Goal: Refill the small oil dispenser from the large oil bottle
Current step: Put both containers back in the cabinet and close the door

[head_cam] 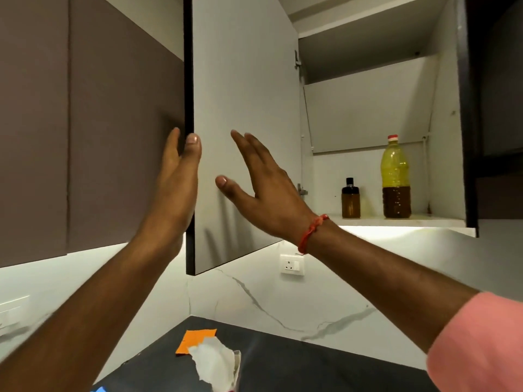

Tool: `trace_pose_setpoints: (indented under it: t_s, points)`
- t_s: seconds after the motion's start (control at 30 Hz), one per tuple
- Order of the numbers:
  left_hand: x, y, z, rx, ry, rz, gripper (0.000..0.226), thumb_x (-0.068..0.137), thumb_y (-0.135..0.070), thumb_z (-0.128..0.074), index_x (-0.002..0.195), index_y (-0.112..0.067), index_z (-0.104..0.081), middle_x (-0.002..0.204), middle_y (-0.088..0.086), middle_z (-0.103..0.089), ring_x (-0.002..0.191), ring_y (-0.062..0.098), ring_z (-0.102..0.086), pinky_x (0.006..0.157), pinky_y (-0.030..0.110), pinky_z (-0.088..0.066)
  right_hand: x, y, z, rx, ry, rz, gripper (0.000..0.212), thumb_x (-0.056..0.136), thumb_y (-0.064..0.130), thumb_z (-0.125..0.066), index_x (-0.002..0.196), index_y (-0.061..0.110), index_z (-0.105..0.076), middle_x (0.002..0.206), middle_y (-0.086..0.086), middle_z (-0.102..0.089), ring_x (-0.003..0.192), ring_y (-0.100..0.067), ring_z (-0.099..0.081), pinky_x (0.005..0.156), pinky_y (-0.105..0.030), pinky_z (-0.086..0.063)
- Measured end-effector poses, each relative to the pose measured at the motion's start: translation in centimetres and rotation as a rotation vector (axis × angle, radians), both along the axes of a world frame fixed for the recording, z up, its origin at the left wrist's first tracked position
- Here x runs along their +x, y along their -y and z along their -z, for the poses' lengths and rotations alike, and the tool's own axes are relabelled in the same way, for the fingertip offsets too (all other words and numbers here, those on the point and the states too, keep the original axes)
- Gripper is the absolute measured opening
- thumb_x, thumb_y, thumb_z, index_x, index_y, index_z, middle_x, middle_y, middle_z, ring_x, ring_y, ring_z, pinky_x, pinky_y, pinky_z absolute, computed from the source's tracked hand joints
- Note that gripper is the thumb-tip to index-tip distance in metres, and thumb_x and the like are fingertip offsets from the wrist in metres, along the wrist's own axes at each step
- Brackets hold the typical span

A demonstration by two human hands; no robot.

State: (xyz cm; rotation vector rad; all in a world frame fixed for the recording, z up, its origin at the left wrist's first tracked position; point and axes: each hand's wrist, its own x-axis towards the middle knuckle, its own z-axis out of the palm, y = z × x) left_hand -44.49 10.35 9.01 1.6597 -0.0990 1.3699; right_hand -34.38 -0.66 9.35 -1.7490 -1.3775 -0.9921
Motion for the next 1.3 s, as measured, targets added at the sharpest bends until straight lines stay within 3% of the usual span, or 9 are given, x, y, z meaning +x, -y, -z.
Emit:
trace_pose_setpoints:
  t_s: [0.07, 0.17, 0.33, 0.43, 0.6, 0.73, 0.9, 1.07, 1.3]
  points:
    - [0.4, 0.0, 0.4, 0.007, 0.034, 0.048, 0.069, 0.095, -0.072, -0.036, 0.158, -0.047, -0.022, 0.164, -0.018, -0.031, 0.149, 0.009, -0.034, 0.123, 0.046, -0.028, 0.3, 1.0, -0.7, 0.039, 0.018, -0.007, 0.077, 0.101, 0.057, -0.044, 0.163, 0.031, -0.007, 0.173, 0.0, -0.007, 0.157, -0.023, -0.018, 0.121, -0.048, -0.027]
    - [1.4, 0.6, 0.5, 0.014, 0.065, 0.146, 0.07, 0.091, -0.075, -0.035, 0.155, -0.047, -0.031, 0.154, -0.012, -0.049, 0.139, 0.009, -0.049, 0.116, 0.044, -0.038, 0.7, 2.5, -1.7, 0.089, 0.046, 0.001, 0.079, 0.099, 0.056, -0.044, 0.164, 0.027, -0.01, 0.173, -0.002, -0.008, 0.157, -0.024, -0.018, 0.12, -0.05, -0.029]
    - [3.8, 3.0, -0.2, 0.041, 0.129, 0.307, 0.049, 0.108, -0.05, -0.028, 0.145, -0.03, -0.052, 0.131, -0.001, -0.069, 0.117, 0.009, -0.068, 0.094, 0.033, -0.056, 1.1, 5.9, -2.9, 0.175, 0.156, 0.074, 0.081, 0.097, 0.054, -0.049, 0.163, 0.021, -0.016, 0.172, -0.006, -0.01, 0.157, -0.024, -0.018, 0.122, -0.054, -0.031]
    - [6.0, 5.0, -0.3, 0.114, 0.16, 0.37, 0.041, 0.11, -0.039, -0.032, 0.136, -0.025, -0.06, 0.12, -0.008, -0.073, 0.113, 0.006, -0.069, 0.087, 0.027, -0.059, 1.9, 8.3, -2.7, 0.142, 0.271, 0.189, 0.083, 0.096, 0.048, -0.059, 0.162, 0.018, -0.021, 0.172, -0.011, -0.009, 0.156, -0.026, -0.02, 0.122, -0.05, -0.033]
    - [10.6, 7.5, 0.6, 0.302, 0.184, 0.439, 0.031, 0.108, -0.024, -0.045, 0.131, -0.019, -0.066, 0.121, -0.011, -0.073, 0.115, 0.005, -0.068, 0.095, 0.025, -0.057, 3.5, 12.7, -2.3, 0.141, 0.387, 0.465, 0.078, 0.098, 0.048, -0.058, 0.161, 0.017, -0.025, 0.171, -0.018, -0.004, 0.158, -0.03, -0.012, 0.125, -0.041, -0.013]
    - [15.4, 8.3, 1.7, 0.559, 0.13, 0.352, 0.044, 0.101, -0.026, -0.062, 0.144, -0.029, -0.054, 0.144, -0.013, -0.058, 0.134, 0.007, -0.053, 0.109, 0.04, -0.05, 4.1, 16.3, -2.0, 0.057, 0.62, 0.663, 0.067, 0.104, 0.042, -0.05, 0.157, 0.006, -0.033, 0.166, -0.027, -0.017, 0.157, -0.039, -0.014, 0.126, -0.056, -0.016]
    - [20.9, 9.1, 3.7, 0.672, 0.01, 0.253, 0.076, 0.09, -0.059, -0.06, 0.153, -0.056, -0.017, 0.169, -0.013, -0.017, 0.154, 0.023, -0.026, 0.112, 0.061, -0.042, 5.4, 18.3, 0.5, -0.385, 0.634, 0.955, 0.074, 0.103, 0.054, -0.037, 0.162, 0.012, -0.021, 0.17, -0.014, -0.012, 0.158, -0.03, -0.009, 0.128, -0.051, -0.015]
    - [25.4, 9.6, 5.4, 0.717, -0.174, 0.086, 0.087, 0.089, -0.069, -0.054, 0.16, -0.046, -0.009, 0.172, -0.007, 0.004, 0.158, 0.028, -0.01, 0.116, 0.062, -0.035, 7.9, 19.8, 2.4, -0.435, 0.411, 1.159, 0.088, 0.096, 0.071, -0.008, 0.163, 0.015, -0.005, 0.171, -0.01, 0.002, 0.158, -0.029, 0.0, 0.128, -0.048, -0.009]
    - [32.1, 11.9, 8.7, 0.744, -0.279, 0.001, 0.096, 0.091, -0.061, -0.061, 0.16, -0.044, 0.003, 0.17, 0.001, 0.017, 0.158, 0.032, -0.002, 0.121, 0.051, -0.024, 14.7, 23.4, 5.0, -0.466, 0.073, 1.24, 0.098, 0.082, 0.077, 0.007, 0.159, 0.018, 0.018, 0.166, -0.007, 0.029, 0.154, -0.025, 0.025, 0.129, -0.044, 0.005]
